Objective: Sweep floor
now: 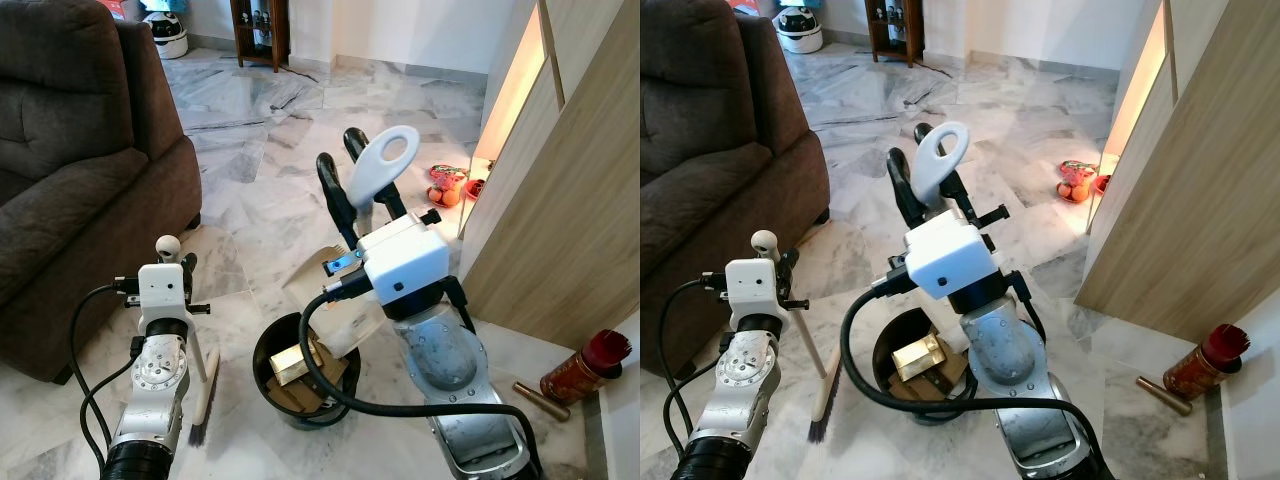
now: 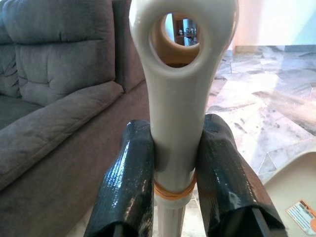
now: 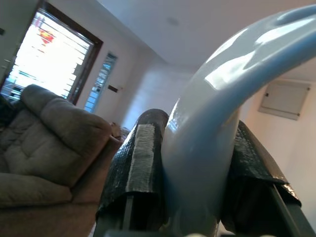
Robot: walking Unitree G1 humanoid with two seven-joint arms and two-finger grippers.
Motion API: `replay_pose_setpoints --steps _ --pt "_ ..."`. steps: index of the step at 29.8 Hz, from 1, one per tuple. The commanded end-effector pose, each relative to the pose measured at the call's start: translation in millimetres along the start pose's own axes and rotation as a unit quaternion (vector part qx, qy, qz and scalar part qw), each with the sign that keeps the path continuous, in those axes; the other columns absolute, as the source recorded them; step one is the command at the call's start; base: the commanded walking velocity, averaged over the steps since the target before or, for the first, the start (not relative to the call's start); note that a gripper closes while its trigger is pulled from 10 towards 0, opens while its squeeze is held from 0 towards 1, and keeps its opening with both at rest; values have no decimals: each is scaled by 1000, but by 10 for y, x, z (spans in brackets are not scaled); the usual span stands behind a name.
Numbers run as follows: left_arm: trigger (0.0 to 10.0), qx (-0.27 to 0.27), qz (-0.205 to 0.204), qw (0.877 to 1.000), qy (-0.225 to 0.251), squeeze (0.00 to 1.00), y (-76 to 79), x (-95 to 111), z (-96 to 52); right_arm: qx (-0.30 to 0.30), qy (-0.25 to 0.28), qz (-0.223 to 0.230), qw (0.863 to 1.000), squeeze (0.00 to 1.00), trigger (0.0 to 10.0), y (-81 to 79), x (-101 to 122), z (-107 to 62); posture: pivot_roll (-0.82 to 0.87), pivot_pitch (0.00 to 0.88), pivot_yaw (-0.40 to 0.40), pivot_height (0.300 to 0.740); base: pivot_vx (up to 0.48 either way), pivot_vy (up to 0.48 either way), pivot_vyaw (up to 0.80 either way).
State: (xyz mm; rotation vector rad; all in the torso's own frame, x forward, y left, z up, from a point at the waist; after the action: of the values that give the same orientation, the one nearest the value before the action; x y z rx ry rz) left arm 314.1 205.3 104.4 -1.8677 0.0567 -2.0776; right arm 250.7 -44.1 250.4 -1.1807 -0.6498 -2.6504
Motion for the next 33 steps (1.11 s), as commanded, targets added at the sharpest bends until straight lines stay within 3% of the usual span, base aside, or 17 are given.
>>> replay_pose_setpoints --steps 1,10,19,25,33 --pt "10000 4 0 1000 27 0 -29 96 48 5 56 -4 998 0 10000 -26 255 39 -65 78 12 740 0 0 0" --pt "10000 3 -1 1000 28 0 -16 105 56 35 72 -17 997 0 10000 -141 331 20 -64 73 11 740 0 0 0" --pt "10000 3 -2 1000 27 0 -11 101 61 9 56 -17 998 0 10000 -61 273 45 -66 71 10 740 0 0 0" --pt "10000 2 -2 1000 27 0 -3 99 56 -35 53 -21 998 0 10000 66 251 122 -69 74 9 740 0 0 0" --pt "10000 4 -4 1000 28 0 0 98 56 -135 25 -76 988 0 10000 575 66 205 -68 74 9 740 0 0 0"
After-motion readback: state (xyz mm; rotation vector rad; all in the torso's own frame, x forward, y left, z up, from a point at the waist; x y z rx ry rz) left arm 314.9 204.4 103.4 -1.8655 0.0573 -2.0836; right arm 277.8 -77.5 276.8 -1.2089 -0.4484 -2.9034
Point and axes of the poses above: a point about 5 cm out from each wrist's last joint towards the gripper, its own z axis pointing out of the wrist towards the gripper, its own x axis along the axis of the wrist's last joint, y = z × x, the point moved 1 cm from there along z, pointing out of the wrist towards the gripper, and after that the axes turned 7 degrees about z, right-handed, at the moved point
